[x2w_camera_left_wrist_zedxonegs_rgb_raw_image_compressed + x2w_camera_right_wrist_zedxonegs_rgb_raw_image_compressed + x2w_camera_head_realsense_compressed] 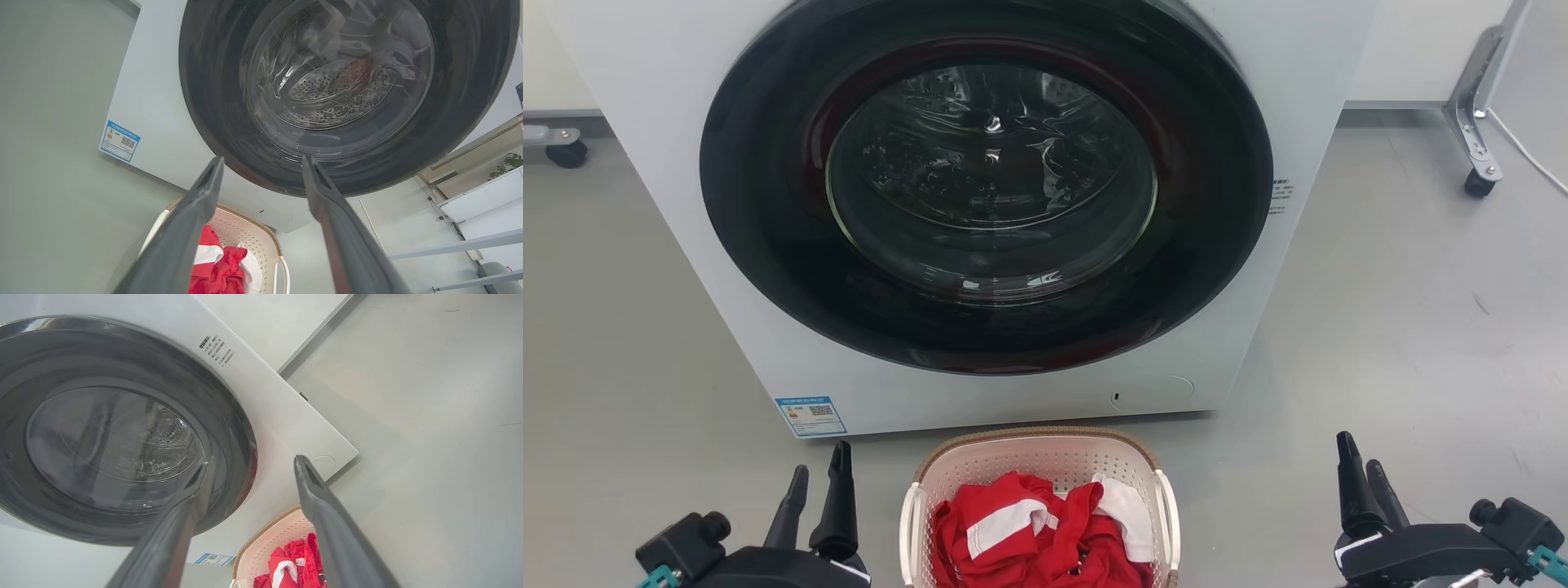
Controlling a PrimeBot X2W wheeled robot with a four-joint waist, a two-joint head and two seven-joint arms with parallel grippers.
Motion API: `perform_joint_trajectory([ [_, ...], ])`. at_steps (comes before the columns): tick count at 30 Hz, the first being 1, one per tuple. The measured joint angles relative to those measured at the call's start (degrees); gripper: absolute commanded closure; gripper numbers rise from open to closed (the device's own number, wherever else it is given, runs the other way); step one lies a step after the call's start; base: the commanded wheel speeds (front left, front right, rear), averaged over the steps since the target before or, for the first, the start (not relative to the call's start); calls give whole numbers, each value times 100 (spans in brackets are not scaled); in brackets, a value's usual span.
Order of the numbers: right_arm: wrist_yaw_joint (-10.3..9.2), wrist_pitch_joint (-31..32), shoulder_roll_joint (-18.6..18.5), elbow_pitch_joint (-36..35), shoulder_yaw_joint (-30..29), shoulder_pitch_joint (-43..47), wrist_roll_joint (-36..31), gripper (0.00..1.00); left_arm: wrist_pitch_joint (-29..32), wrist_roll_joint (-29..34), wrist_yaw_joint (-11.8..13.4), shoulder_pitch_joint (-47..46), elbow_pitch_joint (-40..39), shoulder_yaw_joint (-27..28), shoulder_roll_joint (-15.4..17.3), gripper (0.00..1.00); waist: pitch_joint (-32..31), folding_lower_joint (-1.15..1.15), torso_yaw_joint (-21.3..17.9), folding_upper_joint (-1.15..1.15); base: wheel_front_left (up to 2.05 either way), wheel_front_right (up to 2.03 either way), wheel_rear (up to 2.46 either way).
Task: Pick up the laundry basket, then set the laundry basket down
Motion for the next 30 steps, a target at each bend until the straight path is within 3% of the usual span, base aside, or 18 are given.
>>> perform_joint_trajectory([
  [30,-402,-642,-62,-368,537,-118,-2603,0,-665,2959,425,9,-526,-250,-9,0,105,0,-3,0,0,0,0],
])
